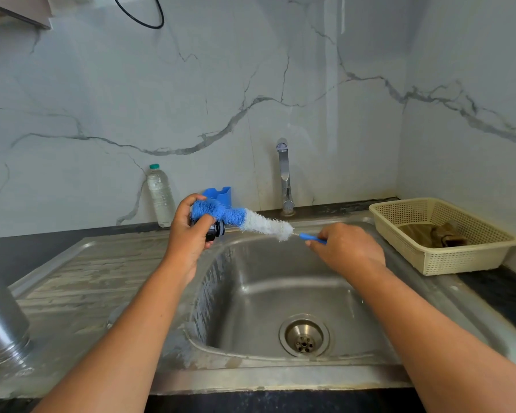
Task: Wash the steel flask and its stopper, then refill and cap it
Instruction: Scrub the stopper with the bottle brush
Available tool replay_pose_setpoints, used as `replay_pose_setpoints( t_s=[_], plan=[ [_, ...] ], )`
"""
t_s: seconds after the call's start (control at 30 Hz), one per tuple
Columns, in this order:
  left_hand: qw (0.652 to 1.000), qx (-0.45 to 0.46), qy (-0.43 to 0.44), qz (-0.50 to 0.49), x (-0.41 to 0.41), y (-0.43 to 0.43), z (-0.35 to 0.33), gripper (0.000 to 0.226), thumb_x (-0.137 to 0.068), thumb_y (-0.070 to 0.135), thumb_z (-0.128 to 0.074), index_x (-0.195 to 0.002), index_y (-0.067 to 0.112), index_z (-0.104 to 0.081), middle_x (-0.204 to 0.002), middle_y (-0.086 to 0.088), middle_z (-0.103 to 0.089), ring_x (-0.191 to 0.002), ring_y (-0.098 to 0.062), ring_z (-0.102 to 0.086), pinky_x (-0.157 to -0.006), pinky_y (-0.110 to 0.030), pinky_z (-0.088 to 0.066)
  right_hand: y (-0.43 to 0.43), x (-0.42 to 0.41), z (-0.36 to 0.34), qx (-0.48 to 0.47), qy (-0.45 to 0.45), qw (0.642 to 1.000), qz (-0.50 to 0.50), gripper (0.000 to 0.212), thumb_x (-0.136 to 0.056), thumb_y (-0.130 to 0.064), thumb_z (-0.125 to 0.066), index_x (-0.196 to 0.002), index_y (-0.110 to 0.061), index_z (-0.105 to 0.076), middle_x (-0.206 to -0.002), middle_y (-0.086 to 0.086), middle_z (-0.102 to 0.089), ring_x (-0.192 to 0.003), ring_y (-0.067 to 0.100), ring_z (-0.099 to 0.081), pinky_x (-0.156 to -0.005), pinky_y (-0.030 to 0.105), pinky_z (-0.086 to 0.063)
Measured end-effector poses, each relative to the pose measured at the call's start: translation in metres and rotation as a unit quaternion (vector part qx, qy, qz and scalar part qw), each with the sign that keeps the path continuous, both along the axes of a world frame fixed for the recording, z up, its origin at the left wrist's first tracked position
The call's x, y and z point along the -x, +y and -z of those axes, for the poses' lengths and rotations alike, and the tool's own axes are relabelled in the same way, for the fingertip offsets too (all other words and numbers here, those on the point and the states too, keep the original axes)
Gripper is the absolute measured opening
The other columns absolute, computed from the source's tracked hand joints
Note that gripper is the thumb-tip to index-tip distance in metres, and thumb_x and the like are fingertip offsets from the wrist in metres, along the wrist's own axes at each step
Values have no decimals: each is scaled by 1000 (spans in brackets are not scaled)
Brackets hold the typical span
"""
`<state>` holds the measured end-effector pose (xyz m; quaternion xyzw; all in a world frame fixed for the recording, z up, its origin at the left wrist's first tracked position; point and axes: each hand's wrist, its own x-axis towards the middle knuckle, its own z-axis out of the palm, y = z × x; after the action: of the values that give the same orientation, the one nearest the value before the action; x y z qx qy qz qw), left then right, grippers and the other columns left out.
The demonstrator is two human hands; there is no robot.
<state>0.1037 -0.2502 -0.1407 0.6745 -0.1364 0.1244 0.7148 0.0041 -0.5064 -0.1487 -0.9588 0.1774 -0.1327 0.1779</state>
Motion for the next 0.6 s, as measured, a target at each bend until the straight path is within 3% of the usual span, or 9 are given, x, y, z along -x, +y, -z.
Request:
replay_pose_setpoints(
  t_s=[0.13,0.27,0.33,0.4,0.5,0.6],
  plan=[
    [1000,3,9,18,1,0,0,41,-96,2,-57,-113,39,-63,-111,-4,-64,-77,-20,-59,-56,-32,-43,-4,-2,-3,85,3,993,-78,52,-98,-63,-50,-89,-17,-72,-79,4,-65,-75,20,-62,-66,33,-54],
    [999,28,18,39,1,-1,0,45,-98,1,-55,-119,40,-63,-119,-4,-65,-70,-12,-62,-58,-32,-45,-3,-3,4,-31,-29,985,-170,30,-104,-45,-53,-102,-17,-65,-87,2,-64,-80,20,-61,-71,35,-52],
    [998,44,24,44,-1,-1,1,49,-100,5,-58,-128,45,-61,-120,-2,-66,-82,-15,-64,-61,-30,-49,0,-2,6,-53,-36,978,-197,21,-105,-42,-50,-111,-24,-58,-94,-1,-63,-84,17,-60,-78,37,-55],
    [995,80,36,48,-4,-1,2,52,-101,9,-62,-136,47,-54,-118,-5,-64,-95,-19,-65,-68,-31,-55,2,0,6,-59,-60,976,-203,20,-107,-42,-45,-113,-28,-58,-90,-5,-62,-80,12,-58,-73,34,-52],
    [985,146,79,43,-10,-3,6,45,-100,13,-68,-138,29,-51,-129,-14,-61,-111,-27,-68,-73,-31,-61,2,1,2,-96,-98,974,-181,29,-108,-40,-40,-110,-24,-64,-76,-8,-57,-66,8,-50,-59,27,-39],
    [972,195,122,51,-11,-4,7,34,-97,16,-72,-125,1,-57,-133,-24,-64,-117,-30,-70,-80,-29,-63,-2,1,1,-106,-102,974,-171,30,-108,-40,-41,-106,-24,-67,-71,-10,-55,-62,7,-47,-56,25,-34]
  ],
)
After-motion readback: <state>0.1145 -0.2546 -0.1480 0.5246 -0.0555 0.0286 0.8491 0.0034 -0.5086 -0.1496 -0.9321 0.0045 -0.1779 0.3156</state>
